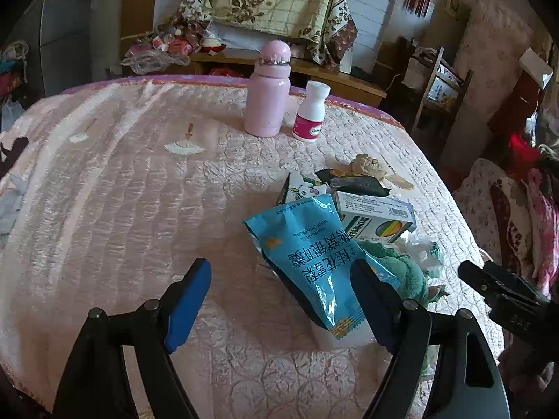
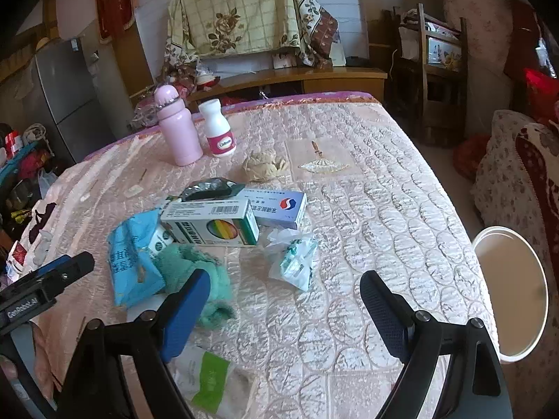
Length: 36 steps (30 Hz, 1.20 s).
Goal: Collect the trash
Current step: 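Grasp the blue snack bag with the left tool while the right tool grasps a small white wrapper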
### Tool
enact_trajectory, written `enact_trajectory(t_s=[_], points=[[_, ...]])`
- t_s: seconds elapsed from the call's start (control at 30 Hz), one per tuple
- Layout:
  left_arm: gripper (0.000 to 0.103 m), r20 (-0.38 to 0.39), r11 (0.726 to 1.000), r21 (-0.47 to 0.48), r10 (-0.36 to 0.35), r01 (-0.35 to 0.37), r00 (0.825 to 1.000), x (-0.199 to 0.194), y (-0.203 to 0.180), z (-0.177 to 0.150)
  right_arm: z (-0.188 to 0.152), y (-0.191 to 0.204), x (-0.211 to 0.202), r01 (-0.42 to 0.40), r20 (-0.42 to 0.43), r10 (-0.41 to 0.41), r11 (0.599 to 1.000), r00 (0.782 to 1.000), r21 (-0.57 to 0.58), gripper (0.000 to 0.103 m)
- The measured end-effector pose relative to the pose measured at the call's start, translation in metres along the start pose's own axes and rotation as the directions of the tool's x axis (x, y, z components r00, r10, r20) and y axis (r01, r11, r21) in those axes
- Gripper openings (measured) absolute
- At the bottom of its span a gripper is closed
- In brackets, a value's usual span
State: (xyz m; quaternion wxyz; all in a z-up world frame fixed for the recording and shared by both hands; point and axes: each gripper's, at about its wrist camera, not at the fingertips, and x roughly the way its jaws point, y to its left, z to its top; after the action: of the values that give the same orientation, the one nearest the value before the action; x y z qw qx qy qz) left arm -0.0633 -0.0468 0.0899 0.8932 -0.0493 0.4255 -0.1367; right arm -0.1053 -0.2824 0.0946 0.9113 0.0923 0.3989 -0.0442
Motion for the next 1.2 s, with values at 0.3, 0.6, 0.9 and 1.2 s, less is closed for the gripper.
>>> enact_trajectory(t_s=[0.3, 0.6, 0.9, 1.2], points=[[0.085, -0.064, 0.996, -0.053, -0.079, 0.076, 0.995, 0.034, 0.001, 0.005, 0.008, -0.013, 0.039, 0.007, -0.058, -0.005, 0.999, 0.998, 0.036, 0.09], [0.084, -0.089, 0.983, -0.142, -0.13, 0.116, 0.988, 0.058, 0.005, 0.007, 0.014, -0.017, 0.075, -0.013, -0.092, 0.018, 0.999, 0.996, 0.049, 0.09], [0.006, -0.097, 0.983, -0.132, -0.141, 0.128, 0.985, 0.059, 0.004, 0.011, 0.006, -0.019, 0.082, -0.048, -0.109, 0.052, 0.998, 0.993, 0.035, 0.034], [0.014, -0.085, 0.977, -0.146, -0.168, 0.155, 0.982, 0.045, 0.005, 0.01, 0.0, -0.024, 0.031, -0.072, -0.028, 0.073, 0.997, 0.997, 0.031, 0.033]])
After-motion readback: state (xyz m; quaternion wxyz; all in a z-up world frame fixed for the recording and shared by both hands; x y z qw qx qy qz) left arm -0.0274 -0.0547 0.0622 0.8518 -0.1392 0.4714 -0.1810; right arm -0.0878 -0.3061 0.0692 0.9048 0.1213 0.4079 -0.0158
